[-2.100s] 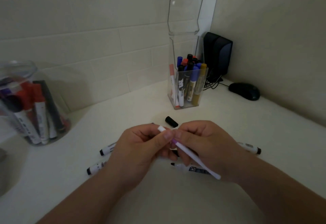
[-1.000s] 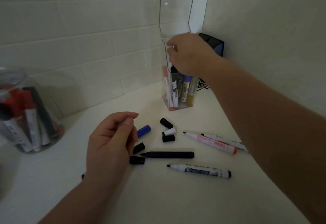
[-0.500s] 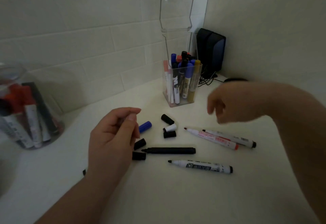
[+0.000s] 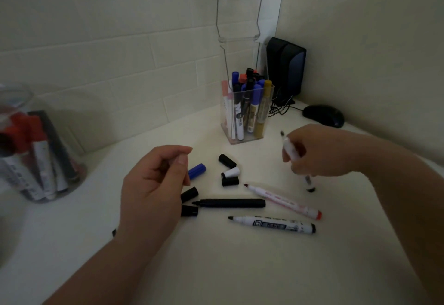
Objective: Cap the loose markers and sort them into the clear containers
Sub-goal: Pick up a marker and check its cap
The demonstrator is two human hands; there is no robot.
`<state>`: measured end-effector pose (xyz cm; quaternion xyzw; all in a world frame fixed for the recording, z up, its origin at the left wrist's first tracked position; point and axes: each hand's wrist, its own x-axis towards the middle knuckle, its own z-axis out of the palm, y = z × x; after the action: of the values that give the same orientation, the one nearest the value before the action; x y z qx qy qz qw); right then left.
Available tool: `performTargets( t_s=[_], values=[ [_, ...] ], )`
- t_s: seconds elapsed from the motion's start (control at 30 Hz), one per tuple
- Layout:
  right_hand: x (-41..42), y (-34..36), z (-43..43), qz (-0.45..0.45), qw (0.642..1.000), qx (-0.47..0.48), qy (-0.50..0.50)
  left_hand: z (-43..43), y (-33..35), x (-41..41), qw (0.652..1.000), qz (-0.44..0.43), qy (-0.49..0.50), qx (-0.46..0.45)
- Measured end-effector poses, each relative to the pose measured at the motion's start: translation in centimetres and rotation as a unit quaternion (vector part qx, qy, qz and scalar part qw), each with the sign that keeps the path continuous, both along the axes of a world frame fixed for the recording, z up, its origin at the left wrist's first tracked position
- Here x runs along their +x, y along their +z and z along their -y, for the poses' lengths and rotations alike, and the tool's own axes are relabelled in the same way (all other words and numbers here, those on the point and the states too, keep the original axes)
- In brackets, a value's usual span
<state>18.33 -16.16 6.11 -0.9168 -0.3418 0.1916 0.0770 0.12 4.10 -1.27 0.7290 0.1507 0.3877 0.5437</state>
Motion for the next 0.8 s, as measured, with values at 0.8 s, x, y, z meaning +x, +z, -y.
performTargets(
  t_s=[0.8],
  values=[
    [-3.6, -6.9, -5.4, 0.096, 0.975, 0.178, 0.091, -1.0, 0.2, 0.4, 0.969, -0.146, 0.035, 0.196]
  ],
)
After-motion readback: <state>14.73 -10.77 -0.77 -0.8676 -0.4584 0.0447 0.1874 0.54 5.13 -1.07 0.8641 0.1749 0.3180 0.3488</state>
